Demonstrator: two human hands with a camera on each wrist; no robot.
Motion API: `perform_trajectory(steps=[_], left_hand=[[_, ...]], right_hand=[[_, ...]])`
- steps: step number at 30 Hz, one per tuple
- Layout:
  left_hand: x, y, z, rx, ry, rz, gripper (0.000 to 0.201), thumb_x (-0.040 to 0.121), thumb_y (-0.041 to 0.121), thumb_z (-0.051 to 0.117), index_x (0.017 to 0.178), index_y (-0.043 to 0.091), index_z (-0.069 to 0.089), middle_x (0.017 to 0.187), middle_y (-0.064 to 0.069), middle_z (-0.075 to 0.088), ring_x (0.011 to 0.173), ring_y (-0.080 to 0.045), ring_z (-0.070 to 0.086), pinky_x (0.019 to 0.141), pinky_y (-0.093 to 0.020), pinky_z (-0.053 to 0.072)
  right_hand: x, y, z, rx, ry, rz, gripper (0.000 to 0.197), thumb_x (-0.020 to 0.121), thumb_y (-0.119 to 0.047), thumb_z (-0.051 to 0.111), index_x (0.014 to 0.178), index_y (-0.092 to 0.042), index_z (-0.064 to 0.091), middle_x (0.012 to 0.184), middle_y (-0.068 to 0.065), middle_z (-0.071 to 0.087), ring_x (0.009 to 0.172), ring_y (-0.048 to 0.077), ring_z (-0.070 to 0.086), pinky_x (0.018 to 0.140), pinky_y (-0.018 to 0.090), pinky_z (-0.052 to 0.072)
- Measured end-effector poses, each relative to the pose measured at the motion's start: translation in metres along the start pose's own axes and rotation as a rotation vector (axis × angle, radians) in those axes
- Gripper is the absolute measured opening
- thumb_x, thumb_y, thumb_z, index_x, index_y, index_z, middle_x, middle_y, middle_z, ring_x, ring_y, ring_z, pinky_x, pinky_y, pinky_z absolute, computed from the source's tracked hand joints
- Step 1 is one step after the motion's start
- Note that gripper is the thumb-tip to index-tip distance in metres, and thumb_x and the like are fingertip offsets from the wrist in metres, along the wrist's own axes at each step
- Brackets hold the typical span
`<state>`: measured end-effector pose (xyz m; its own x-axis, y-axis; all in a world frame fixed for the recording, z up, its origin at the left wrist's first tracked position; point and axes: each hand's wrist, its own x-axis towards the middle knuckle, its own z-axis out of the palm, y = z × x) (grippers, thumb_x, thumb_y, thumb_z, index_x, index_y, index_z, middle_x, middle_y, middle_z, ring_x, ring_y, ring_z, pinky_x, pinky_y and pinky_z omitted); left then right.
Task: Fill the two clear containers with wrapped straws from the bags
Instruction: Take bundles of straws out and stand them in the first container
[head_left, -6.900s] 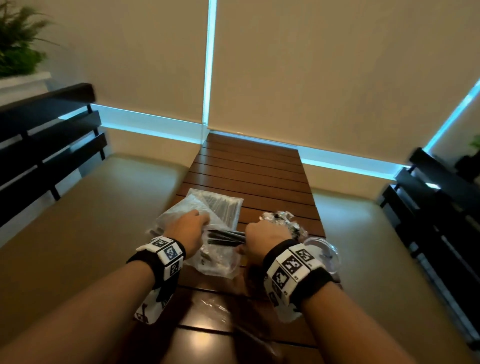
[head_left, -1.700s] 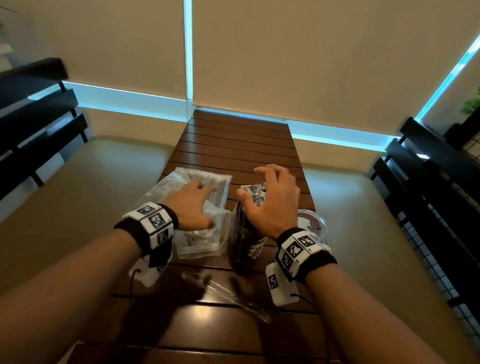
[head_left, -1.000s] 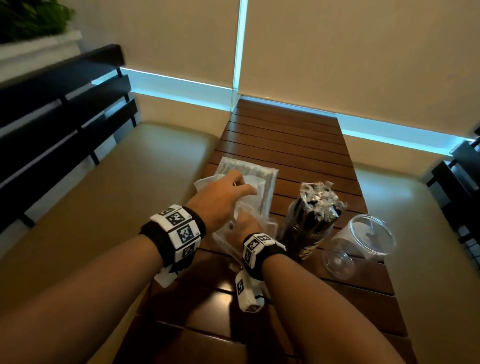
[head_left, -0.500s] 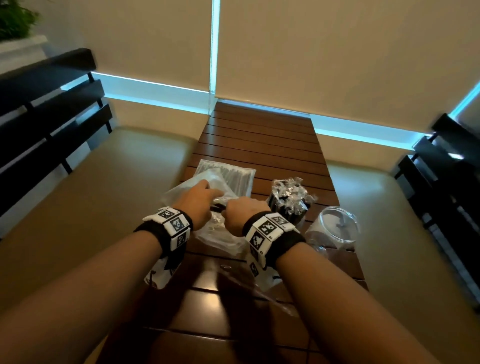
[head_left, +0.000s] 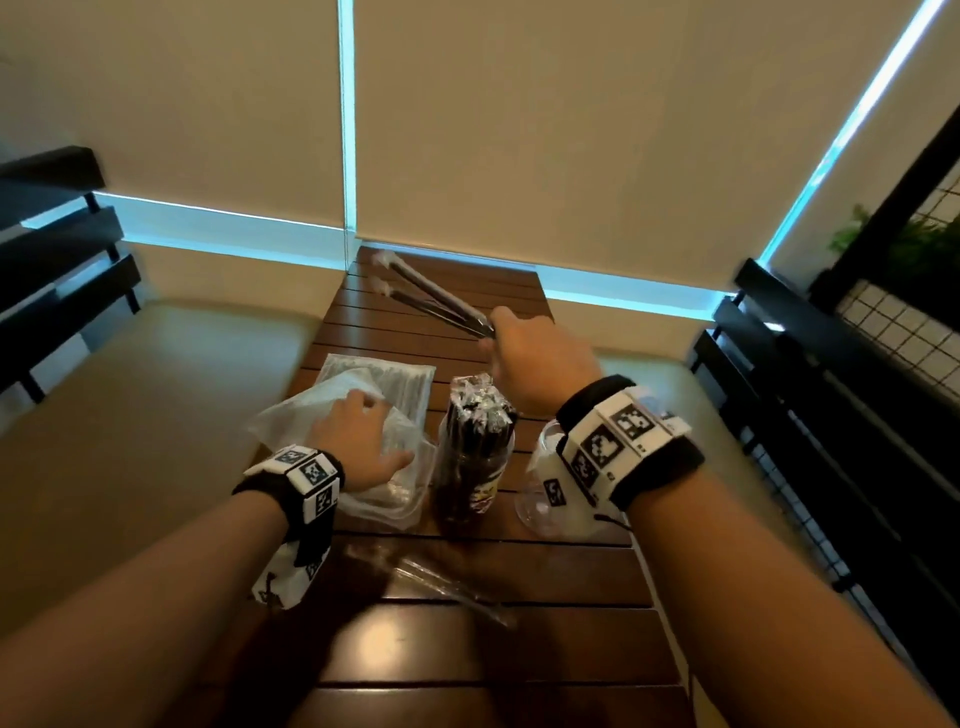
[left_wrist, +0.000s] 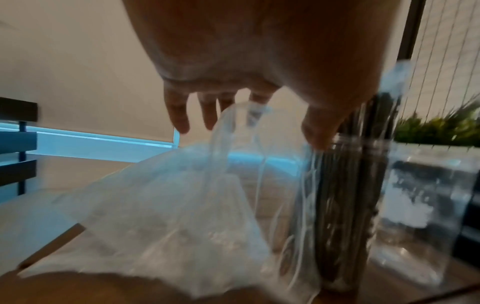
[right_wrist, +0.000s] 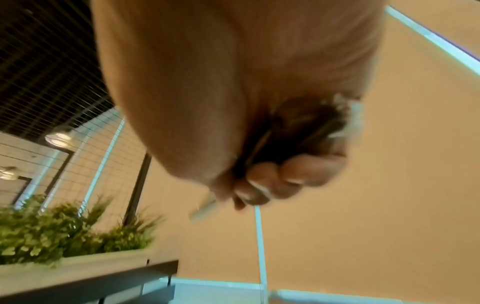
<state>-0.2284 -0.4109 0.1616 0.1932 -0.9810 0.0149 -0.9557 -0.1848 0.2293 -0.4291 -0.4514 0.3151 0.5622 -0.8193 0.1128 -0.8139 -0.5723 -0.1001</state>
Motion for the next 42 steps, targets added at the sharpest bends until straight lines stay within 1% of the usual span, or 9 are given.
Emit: perform_trajectory(steps=[3,6,9,11,15,19,25,35,42], left_hand=[[0.0,0.016,-0.036,-0.374,0.18,0.063,0.065,0.076,0.05,0.058,0.136,0.026,0.049,0.138,-0.003,0.045,0.128,-0.024,0.043,0.106,-0.044,0.038],[-0.001,0.029,-0.075,-1.17,0.041,0.048,0.035,0.083,0.036,0.064,0.114,0.021,0.057,0.12,-0.004,0.064,0.114,-0.024,0.06,0.099,-0.044,0.045],[-0.002,0.043,-0.099,-1.534,0.008,-0.039,0.008,0.1,0.023,0.05,0.101,0.015,0.052,0.114,-0.013,0.067,0.109,-0.026,0.065,0.09,-0.04,0.052],[0.0,0.05,-0.106,-1.525,0.052,-0.066,0.014,0.103,0.015,0.041,0.091,0.015,0.048,0.107,-0.012,0.068,0.108,-0.026,0.065,0.086,-0.037,0.054],[0.01,0.048,-0.11,-1.316,0.161,-0.009,0.019,0.104,0.016,0.037,0.089,0.021,0.047,0.101,-0.006,0.07,0.104,-0.014,0.061,0.102,-0.048,0.042],[0.019,0.048,-0.107,-1.277,0.221,-0.036,0.018,0.104,0.017,0.037,0.092,0.027,0.047,0.103,0.0,0.069,0.105,-0.007,0.059,0.105,-0.053,0.038],[0.028,0.067,-0.076,-1.325,0.176,-0.041,0.017,0.103,0.017,0.04,0.093,0.026,0.05,0.105,0.001,0.068,0.106,-0.012,0.059,0.101,-0.056,0.044],[0.04,0.085,-0.06,-1.378,0.224,-0.128,0.013,0.103,0.019,0.038,0.101,0.025,0.049,0.101,0.001,0.068,0.094,-0.004,0.06,0.096,-0.05,0.05],[0.038,0.086,-0.053,-1.415,0.228,-0.214,0.013,0.103,0.022,0.038,0.103,0.029,0.048,0.097,0.006,0.067,0.087,-0.005,0.058,0.092,-0.054,0.05]], right_hand=[[0.001,-0.005,0.041,0.219,0.043,-0.033,0.013,0.103,-0.034,0.04,0.098,-0.023,0.037,0.073,-0.01,0.048,0.064,0.016,0.051,0.055,0.032,0.037],[0.006,-0.016,0.08,0.291,0.076,-0.027,0.013,0.102,-0.033,0.038,0.1,-0.02,0.041,0.077,-0.009,0.052,0.069,0.021,0.053,0.064,0.036,0.04],[0.014,-0.033,0.102,0.366,0.157,-0.096,0.014,0.101,-0.031,0.04,0.104,-0.018,0.045,0.082,-0.002,0.059,0.072,0.024,0.058,0.069,0.043,0.047],[0.018,-0.038,0.107,0.294,0.176,-0.114,0.02,0.1,-0.035,0.041,0.109,-0.018,0.047,0.094,0.002,0.063,0.085,0.027,0.06,0.08,0.047,0.047],[0.023,-0.016,0.112,0.01,0.265,0.029,0.061,0.08,-0.074,0.047,0.121,-0.029,0.045,0.124,0.001,0.051,0.115,0.025,0.047,0.095,0.049,0.04],[0.024,0.013,0.137,0.208,0.038,0.301,0.11,0.057,-0.083,0.065,0.146,-0.039,0.02,0.159,0.011,0.013,0.145,0.04,0.017,0.11,0.066,0.025],[0.026,0.021,0.16,0.537,0.279,0.314,0.066,0.066,-0.049,0.079,0.122,-0.034,0.047,0.128,-0.001,0.046,0.109,0.022,0.057,0.086,0.04,0.054],[0.03,0.039,0.163,0.569,0.256,0.145,0.053,0.08,-0.021,0.072,0.127,-0.026,0.05,0.132,-0.001,0.047,0.111,0.012,0.049,0.089,0.03,0.045],[0.029,0.044,0.159,0.598,0.155,0.101,0.072,0.07,-0.047,0.082,0.129,-0.027,0.045,0.132,-0.003,0.038,0.111,0.009,0.04,0.091,0.026,0.039]])
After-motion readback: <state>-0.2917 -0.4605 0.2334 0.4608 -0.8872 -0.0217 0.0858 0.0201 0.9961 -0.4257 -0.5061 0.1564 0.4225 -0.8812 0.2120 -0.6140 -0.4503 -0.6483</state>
